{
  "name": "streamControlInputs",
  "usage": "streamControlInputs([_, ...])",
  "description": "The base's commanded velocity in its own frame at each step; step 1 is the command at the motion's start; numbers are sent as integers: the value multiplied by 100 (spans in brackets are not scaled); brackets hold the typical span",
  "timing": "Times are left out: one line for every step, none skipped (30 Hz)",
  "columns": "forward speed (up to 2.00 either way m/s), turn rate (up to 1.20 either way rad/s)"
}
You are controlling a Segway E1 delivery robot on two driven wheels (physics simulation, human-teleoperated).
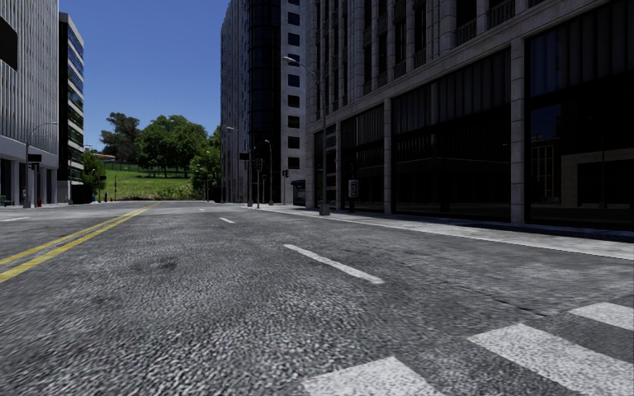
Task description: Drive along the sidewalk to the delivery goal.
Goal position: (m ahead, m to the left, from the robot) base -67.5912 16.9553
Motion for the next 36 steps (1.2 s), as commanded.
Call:
streamControlInputs([0, 0])
streamControlInputs([0, 0])
streamControlInputs([0, 0])
streamControlInputs([0, 0])
streamControlInputs([0, 0])
streamControlInputs([0, 0])
streamControlInputs([0, 0])
streamControlInputs([0, 0])
streamControlInputs([0, 0])
streamControlInputs([0, 0])
streamControlInputs([0, 0])
streamControlInputs([0, 0])
streamControlInputs([0, -8])
streamControlInputs([0, -8])
streamControlInputs([0, -28])
streamControlInputs([0, -42])
streamControlInputs([0, -47])
streamControlInputs([0, -47])
streamControlInputs([0, -48])
streamControlInputs([0, -48])
streamControlInputs([0, -50])
streamControlInputs([0, -50])
streamControlInputs([0, -53])
streamControlInputs([0, -54])
streamControlInputs([0, -55])
streamControlInputs([0, -55])
streamControlInputs([0, -55])
streamControlInputs([0, -55])
streamControlInputs([0, -55])
streamControlInputs([0, -55])
streamControlInputs([0, -55])
streamControlInputs([0, -55])
streamControlInputs([0, -55])
streamControlInputs([0, -55])
streamControlInputs([0, -55])
streamControlInputs([0, -55])
